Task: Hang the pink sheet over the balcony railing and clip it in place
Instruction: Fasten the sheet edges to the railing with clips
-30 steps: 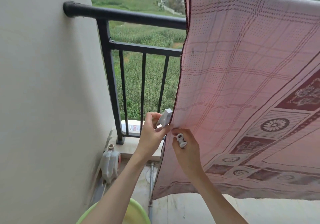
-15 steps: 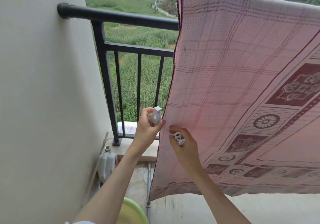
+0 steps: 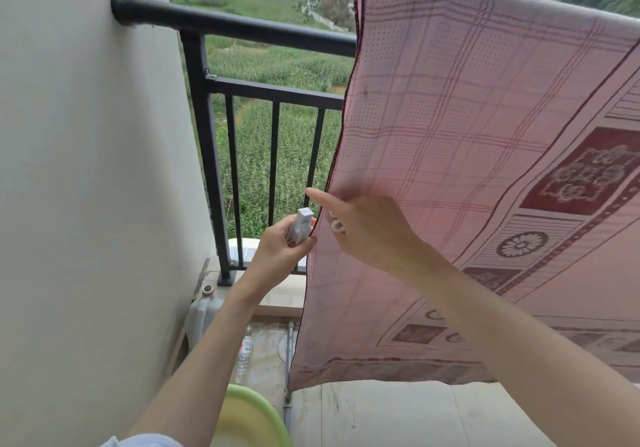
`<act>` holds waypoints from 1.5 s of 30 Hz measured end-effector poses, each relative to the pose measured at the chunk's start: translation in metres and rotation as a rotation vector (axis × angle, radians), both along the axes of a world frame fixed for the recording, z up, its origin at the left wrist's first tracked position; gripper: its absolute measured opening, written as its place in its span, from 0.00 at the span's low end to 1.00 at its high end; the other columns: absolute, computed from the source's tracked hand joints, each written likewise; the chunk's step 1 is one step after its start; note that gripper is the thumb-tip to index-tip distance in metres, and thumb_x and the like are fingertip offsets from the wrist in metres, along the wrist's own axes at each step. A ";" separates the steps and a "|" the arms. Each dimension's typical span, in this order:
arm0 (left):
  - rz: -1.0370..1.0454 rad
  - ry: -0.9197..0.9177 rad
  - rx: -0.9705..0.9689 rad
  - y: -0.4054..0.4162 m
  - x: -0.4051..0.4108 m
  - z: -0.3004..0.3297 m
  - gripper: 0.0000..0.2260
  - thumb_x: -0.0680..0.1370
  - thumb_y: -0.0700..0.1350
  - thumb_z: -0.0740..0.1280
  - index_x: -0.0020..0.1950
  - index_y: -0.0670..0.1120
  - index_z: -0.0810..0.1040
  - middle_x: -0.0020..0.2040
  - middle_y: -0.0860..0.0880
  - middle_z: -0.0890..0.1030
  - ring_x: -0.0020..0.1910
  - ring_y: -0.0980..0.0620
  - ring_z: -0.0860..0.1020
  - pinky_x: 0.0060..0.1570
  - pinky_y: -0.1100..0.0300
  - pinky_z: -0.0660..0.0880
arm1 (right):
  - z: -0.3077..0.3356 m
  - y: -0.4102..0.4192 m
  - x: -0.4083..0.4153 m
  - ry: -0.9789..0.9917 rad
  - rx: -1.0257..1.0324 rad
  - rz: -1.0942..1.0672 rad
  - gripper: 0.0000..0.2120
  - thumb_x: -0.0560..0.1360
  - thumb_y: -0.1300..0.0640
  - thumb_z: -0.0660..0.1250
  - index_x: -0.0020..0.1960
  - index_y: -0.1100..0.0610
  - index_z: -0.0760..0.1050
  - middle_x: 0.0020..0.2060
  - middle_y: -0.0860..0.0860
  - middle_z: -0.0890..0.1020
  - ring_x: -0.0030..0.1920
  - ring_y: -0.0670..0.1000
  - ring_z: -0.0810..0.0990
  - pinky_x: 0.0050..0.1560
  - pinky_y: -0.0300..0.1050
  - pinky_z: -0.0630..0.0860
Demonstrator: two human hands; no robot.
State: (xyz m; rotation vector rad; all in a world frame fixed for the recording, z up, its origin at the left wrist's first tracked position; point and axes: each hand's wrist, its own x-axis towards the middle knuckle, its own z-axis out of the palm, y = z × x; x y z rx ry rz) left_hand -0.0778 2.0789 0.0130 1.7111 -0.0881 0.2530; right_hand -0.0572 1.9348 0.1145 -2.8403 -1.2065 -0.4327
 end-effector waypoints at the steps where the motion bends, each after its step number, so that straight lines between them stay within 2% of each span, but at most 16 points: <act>1: -0.004 -0.002 -0.003 0.000 0.000 0.000 0.05 0.75 0.36 0.67 0.48 0.34 0.75 0.36 0.43 0.73 0.34 0.52 0.69 0.35 0.62 0.65 | 0.006 0.006 0.002 -0.030 -0.080 -0.036 0.25 0.74 0.60 0.61 0.70 0.49 0.64 0.38 0.51 0.78 0.35 0.54 0.75 0.34 0.43 0.68; 3: -0.005 -0.003 -0.011 0.001 0.000 0.000 0.04 0.75 0.37 0.68 0.47 0.37 0.76 0.35 0.43 0.72 0.33 0.53 0.68 0.33 0.65 0.65 | 0.014 0.018 0.001 -0.101 -0.197 -0.060 0.16 0.72 0.62 0.61 0.60 0.55 0.72 0.34 0.53 0.73 0.32 0.53 0.68 0.34 0.43 0.65; 5: -0.009 -0.014 -0.018 0.001 0.000 -0.001 0.03 0.75 0.38 0.69 0.44 0.45 0.77 0.33 0.48 0.73 0.31 0.57 0.68 0.32 0.68 0.64 | 0.019 0.027 -0.001 -0.106 -0.293 -0.070 0.05 0.71 0.64 0.61 0.46 0.57 0.72 0.36 0.54 0.77 0.34 0.53 0.70 0.35 0.42 0.63; 7: 0.007 -0.019 -0.018 0.001 0.000 -0.003 0.06 0.74 0.38 0.69 0.44 0.49 0.77 0.34 0.51 0.74 0.32 0.58 0.69 0.33 0.68 0.66 | 0.020 0.034 -0.001 -0.096 -0.363 -0.093 0.06 0.70 0.65 0.62 0.40 0.55 0.69 0.41 0.54 0.81 0.41 0.55 0.77 0.37 0.42 0.64; 9: 0.032 -0.012 -0.041 0.001 0.000 -0.005 0.06 0.74 0.39 0.69 0.44 0.49 0.77 0.35 0.51 0.75 0.32 0.58 0.70 0.34 0.68 0.67 | 0.018 0.038 0.000 -0.092 -0.373 -0.115 0.07 0.70 0.65 0.63 0.38 0.55 0.68 0.42 0.54 0.81 0.43 0.56 0.77 0.37 0.42 0.65; 14: 0.053 -0.013 -0.117 0.001 -0.004 -0.006 0.04 0.74 0.40 0.70 0.46 0.47 0.78 0.34 0.52 0.74 0.31 0.60 0.70 0.34 0.71 0.66 | 0.010 0.028 -0.002 -0.086 -0.213 -0.071 0.06 0.71 0.65 0.61 0.41 0.55 0.67 0.38 0.57 0.80 0.42 0.57 0.79 0.35 0.42 0.62; 17: 0.032 0.028 0.011 0.007 -0.009 -0.006 0.10 0.74 0.40 0.70 0.55 0.41 0.77 0.39 0.50 0.73 0.34 0.60 0.70 0.38 0.72 0.67 | 0.003 0.019 0.001 -0.059 -0.122 -0.103 0.04 0.72 0.65 0.60 0.42 0.56 0.68 0.32 0.54 0.75 0.36 0.58 0.75 0.29 0.42 0.56; 19: 0.012 0.094 0.173 0.014 -0.013 -0.009 0.19 0.75 0.40 0.68 0.66 0.40 0.72 0.46 0.48 0.70 0.43 0.57 0.71 0.47 0.72 0.68 | 0.000 0.016 0.003 -0.046 -0.085 -0.090 0.06 0.72 0.65 0.59 0.46 0.58 0.73 0.31 0.53 0.74 0.36 0.57 0.76 0.29 0.42 0.58; 21: -0.016 0.160 0.303 0.019 -0.020 -0.013 0.27 0.77 0.39 0.66 0.74 0.45 0.62 0.49 0.46 0.66 0.50 0.51 0.70 0.56 0.67 0.67 | 0.000 0.016 0.006 -0.028 -0.071 -0.053 0.10 0.72 0.65 0.59 0.50 0.57 0.76 0.33 0.54 0.78 0.36 0.57 0.77 0.32 0.42 0.64; 23: -0.048 0.196 0.406 0.019 -0.026 -0.015 0.30 0.77 0.40 0.65 0.76 0.47 0.55 0.53 0.46 0.68 0.55 0.48 0.71 0.57 0.62 0.66 | 0.001 0.016 0.008 -0.011 -0.062 -0.033 0.11 0.73 0.65 0.59 0.50 0.57 0.76 0.34 0.54 0.80 0.34 0.56 0.75 0.32 0.43 0.66; 26: -0.029 0.210 0.458 0.014 -0.030 -0.014 0.24 0.77 0.42 0.66 0.70 0.46 0.61 0.53 0.50 0.76 0.53 0.49 0.76 0.50 0.59 0.70 | 0.002 0.015 0.011 0.007 -0.072 -0.041 0.10 0.72 0.64 0.59 0.50 0.56 0.76 0.35 0.54 0.81 0.37 0.57 0.77 0.34 0.45 0.70; 28: 0.041 0.155 0.469 0.013 -0.030 -0.011 0.15 0.75 0.45 0.69 0.55 0.47 0.65 0.42 0.55 0.76 0.39 0.53 0.77 0.36 0.67 0.69 | 0.001 0.013 0.012 0.003 -0.070 -0.032 0.10 0.72 0.65 0.59 0.49 0.57 0.76 0.33 0.54 0.80 0.35 0.57 0.77 0.33 0.44 0.69; 30: 0.119 0.087 0.466 0.014 -0.030 -0.008 0.14 0.73 0.46 0.72 0.49 0.47 0.66 0.39 0.57 0.74 0.34 0.61 0.73 0.34 0.72 0.69 | 0.001 0.012 0.012 -0.002 -0.070 -0.034 0.09 0.72 0.64 0.60 0.49 0.57 0.76 0.34 0.54 0.80 0.36 0.58 0.77 0.32 0.43 0.66; 35: 0.222 -0.008 0.442 0.017 -0.033 -0.005 0.12 0.71 0.44 0.72 0.53 0.46 0.77 0.42 0.54 0.77 0.36 0.65 0.72 0.39 0.77 0.67 | -0.001 0.013 0.012 0.005 -0.067 -0.041 0.10 0.73 0.62 0.60 0.52 0.54 0.75 0.38 0.55 0.82 0.41 0.59 0.79 0.35 0.44 0.67; 39: 0.234 0.009 0.398 0.013 -0.035 0.001 0.12 0.70 0.46 0.74 0.52 0.47 0.79 0.38 0.56 0.77 0.32 0.66 0.72 0.35 0.77 0.67 | -0.001 0.011 0.012 -0.004 -0.069 -0.038 0.10 0.73 0.63 0.60 0.51 0.54 0.75 0.37 0.54 0.82 0.39 0.58 0.79 0.34 0.43 0.65; 45: 0.219 0.064 0.427 0.010 -0.034 0.003 0.10 0.71 0.44 0.73 0.51 0.45 0.79 0.41 0.50 0.82 0.37 0.54 0.76 0.35 0.69 0.69 | -0.002 0.010 0.012 -0.018 -0.075 -0.029 0.10 0.73 0.63 0.60 0.51 0.54 0.75 0.34 0.53 0.81 0.37 0.57 0.78 0.33 0.43 0.66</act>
